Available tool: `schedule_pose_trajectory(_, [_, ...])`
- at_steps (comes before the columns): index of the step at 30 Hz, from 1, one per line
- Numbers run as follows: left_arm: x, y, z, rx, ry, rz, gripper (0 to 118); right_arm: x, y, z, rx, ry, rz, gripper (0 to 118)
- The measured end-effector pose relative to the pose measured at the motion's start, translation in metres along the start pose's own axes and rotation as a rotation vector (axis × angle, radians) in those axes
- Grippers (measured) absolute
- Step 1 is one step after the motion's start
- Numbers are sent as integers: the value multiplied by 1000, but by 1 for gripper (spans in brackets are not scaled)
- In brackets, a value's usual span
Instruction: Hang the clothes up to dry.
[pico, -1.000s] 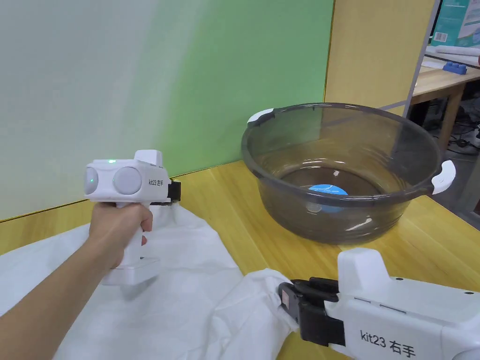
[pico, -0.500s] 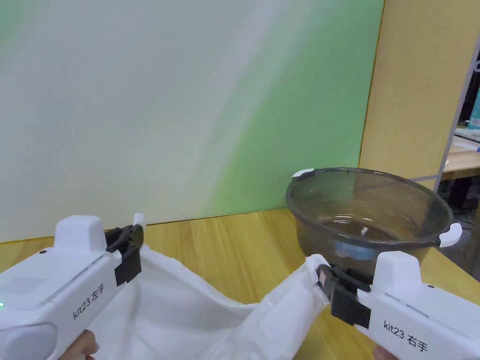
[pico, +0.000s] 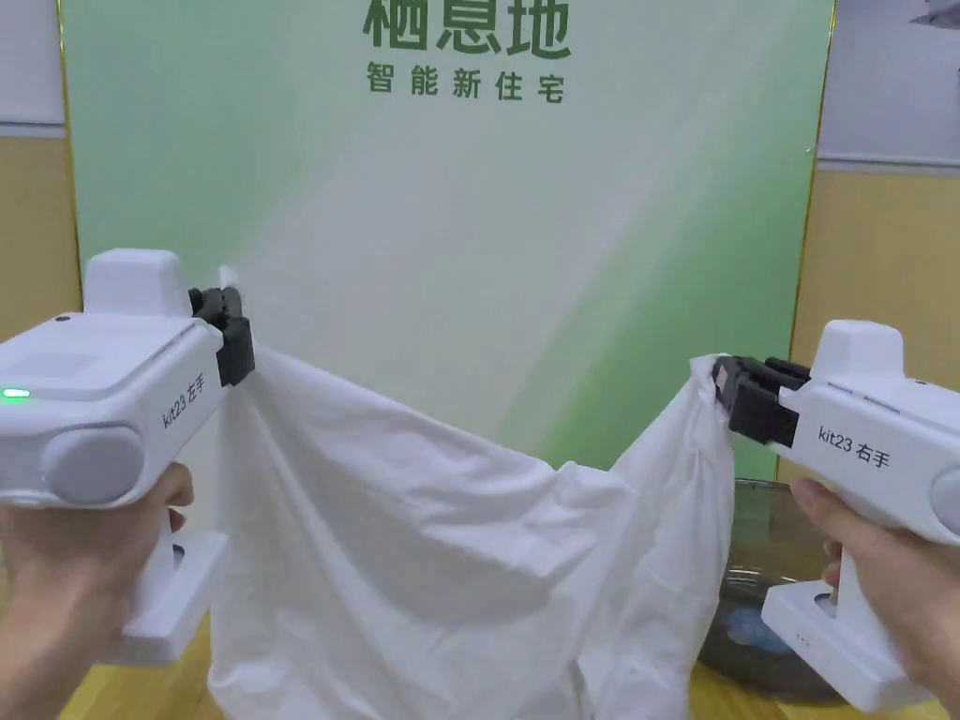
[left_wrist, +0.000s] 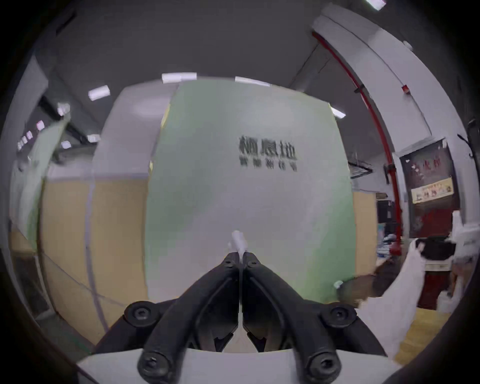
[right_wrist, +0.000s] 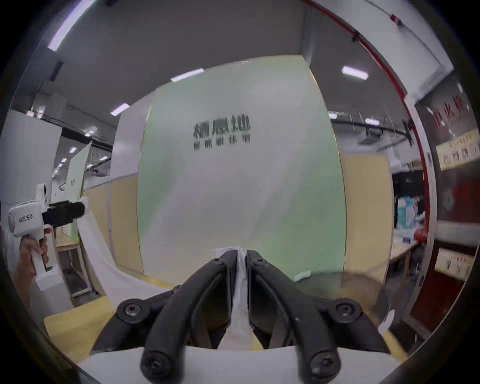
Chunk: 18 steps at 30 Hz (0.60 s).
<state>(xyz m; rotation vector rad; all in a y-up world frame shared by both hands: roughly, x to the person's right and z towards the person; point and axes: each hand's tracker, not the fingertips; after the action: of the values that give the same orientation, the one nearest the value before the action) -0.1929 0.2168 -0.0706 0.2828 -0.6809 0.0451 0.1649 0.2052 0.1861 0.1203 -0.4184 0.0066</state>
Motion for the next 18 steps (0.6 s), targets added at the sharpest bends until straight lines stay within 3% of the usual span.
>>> schedule_pose_trajectory(4, [-4, 51, -18, 29, 80, -25, 0, -7, 68, -8, 105, -7, 42, 10])
schedule_pose_trajectory(7, [-19, 85, -28, 17, 100, 86, 0, -24, 117, -3, 196, -63, 146, 9])
schedule_pose_trajectory(9, [-26, 107, -27, 37, 102, 144, 0, -24, 151, -1, 196, -43, 121, 9])
schedule_pose_trajectory(10, [-26, 116, -26, 77, 113, 111, 0, -25, 166, 0, 220, -49, 115, 9])
schedule_pose_trajectory(11, [-24, 126, -25, 125, 178, -11, 0, -26, 182, 4, 240, -96, 136, 9])
schedule_pose_trajectory(14, [-30, 156, -17, 137, 163, 13, 0, -28, 222, 8, 260, -97, 133, 9])
schedule_pose_trajectory(16, [-32, 168, -11, 182, 178, 85, 0, -30, 236, 9, 289, -132, 191, 9])
schedule_pose_trajectory(18, [-35, 172, -10, 202, 237, -43, 0, -32, 249, 15, 284, -136, 160, 9])
